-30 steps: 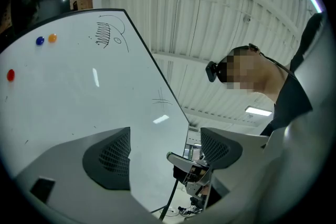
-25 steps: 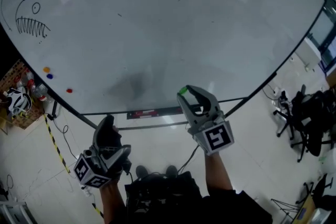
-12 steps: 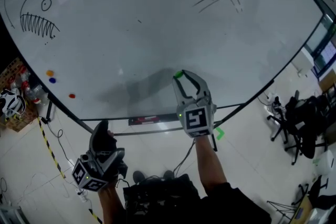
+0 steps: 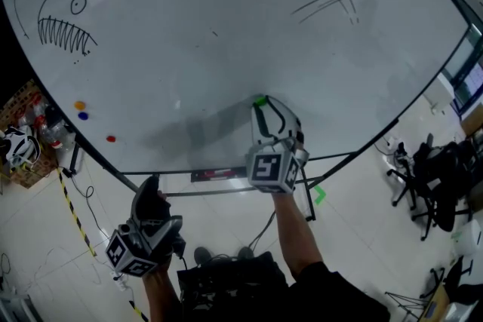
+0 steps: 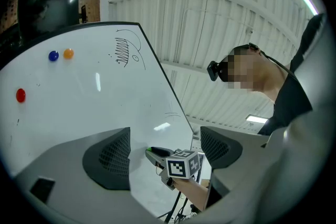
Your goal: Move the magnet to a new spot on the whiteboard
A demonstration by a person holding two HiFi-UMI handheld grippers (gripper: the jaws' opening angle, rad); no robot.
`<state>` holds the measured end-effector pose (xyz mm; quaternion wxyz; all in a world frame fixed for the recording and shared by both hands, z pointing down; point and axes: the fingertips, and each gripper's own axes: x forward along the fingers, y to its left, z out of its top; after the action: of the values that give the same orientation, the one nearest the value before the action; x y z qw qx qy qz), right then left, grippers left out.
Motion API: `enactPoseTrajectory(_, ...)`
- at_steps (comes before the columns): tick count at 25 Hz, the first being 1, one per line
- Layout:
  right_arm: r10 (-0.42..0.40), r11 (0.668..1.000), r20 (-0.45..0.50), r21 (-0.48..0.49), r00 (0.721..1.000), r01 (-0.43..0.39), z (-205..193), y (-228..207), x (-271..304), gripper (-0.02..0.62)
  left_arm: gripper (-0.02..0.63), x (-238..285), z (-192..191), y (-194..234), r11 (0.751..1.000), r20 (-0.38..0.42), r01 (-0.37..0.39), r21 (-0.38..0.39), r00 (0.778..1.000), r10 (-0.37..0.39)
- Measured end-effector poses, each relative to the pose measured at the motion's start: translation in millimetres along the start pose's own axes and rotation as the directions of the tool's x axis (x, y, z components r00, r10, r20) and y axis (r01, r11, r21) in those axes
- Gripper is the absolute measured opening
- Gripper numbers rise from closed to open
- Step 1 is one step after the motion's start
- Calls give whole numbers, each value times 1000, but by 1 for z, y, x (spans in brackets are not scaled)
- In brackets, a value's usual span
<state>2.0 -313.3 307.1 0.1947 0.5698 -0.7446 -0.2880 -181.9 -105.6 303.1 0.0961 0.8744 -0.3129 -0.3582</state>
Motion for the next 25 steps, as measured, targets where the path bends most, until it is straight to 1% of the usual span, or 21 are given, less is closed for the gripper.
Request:
enactPoseTrajectory(1,-4,1000,-4,1,1000,4,0,0,1,147,417,1,1,-1,1000,1,-1,-9,1000,1)
enactPoseTrajectory(5,-15,1000,-8,5,1000,15,-2,-1,4,149,416,-2,-1,2,1000,-6,-2,-7,1000,2)
enactPoseTrajectory(9,-23,999,-1,27,1000,23,-2,-1,5,149,417,-2,-4,4,1000,-19,0,19,1000,1)
enactPoseTrajectory(13,-32,999,19,36,999,31,-2,-1,5,152,417,4,-2,0,1000,-12,3,-23,1000,-3)
enactPoseTrajectory(16,-22,997,25,73,999,20,-1,-2,3,161,417,3,-6,3,1000,-24,1,6,1000,-1)
enactPoseTrajectory(19,-16,993,36,114,999,12,-1,-5,-1,172,416,5,-8,2,1000,-29,10,13,1000,-10)
enactPoseTrajectory(22,-12,989,62,146,998,3,2,-9,-10,173,417,7,-10,0,1000,-33,16,2,999,-16)
enactPoseTrajectory(25,22,972,111,231,994,-47,6,-12,-27,173,416,8,-13,-3,999,-34,17,-33,999,-18)
